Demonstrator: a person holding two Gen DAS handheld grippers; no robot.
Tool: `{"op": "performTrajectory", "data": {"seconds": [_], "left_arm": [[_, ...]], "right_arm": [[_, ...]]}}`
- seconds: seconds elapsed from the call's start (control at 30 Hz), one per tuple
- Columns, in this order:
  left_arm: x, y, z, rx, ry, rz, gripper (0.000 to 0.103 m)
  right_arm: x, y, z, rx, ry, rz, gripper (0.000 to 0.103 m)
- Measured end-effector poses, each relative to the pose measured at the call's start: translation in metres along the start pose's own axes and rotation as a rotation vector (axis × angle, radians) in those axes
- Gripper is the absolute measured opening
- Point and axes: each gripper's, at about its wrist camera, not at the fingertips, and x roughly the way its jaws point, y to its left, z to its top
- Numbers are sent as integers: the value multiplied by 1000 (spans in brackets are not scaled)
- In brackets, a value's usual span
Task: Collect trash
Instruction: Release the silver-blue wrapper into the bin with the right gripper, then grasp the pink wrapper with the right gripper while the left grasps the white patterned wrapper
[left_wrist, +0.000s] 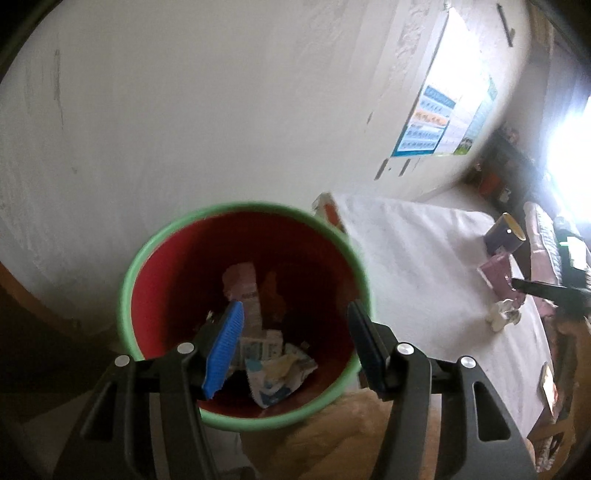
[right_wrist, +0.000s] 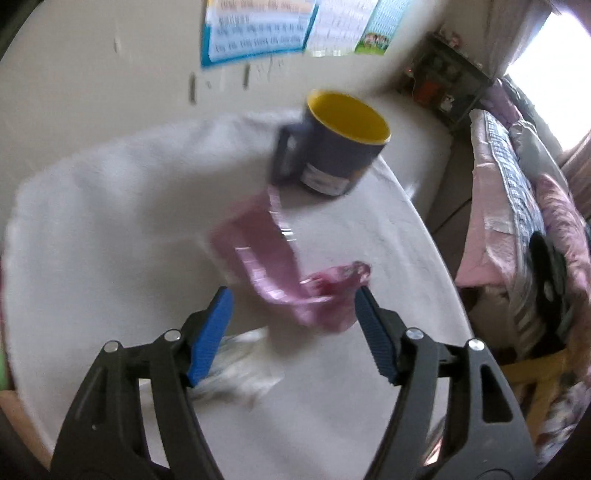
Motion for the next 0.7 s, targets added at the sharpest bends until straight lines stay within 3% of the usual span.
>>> {"op": "performTrajectory", "data": {"seconds": [0.1,0.13,0.17,0.23,0.4,0.53,0.7], "left_arm": [[-2,-14,1,43,5,-13,56],[-3,-19,1,58,10,-19,55],[-4,-24,0,69,10,-25,55],[-5,-39,-1,110,11,-46,54],[-5,-90,-4,229,30,-130,52],[1,-145,-10,314,49,-244,52],[25,-234,-12,528,67,-335,52]], "right_arm": [[26,-2,3,3,57,58,63],[30,-5,1,32,60,91,42],[32,-9,-1,63,53,125,35],[26,-18,-6,138,10,178,31],[-27,-46,-42,241,-131,298,29],[-63,-75,-86,377,-162,404,29],[-96,-64,-162,441,-167,411,29]]}}
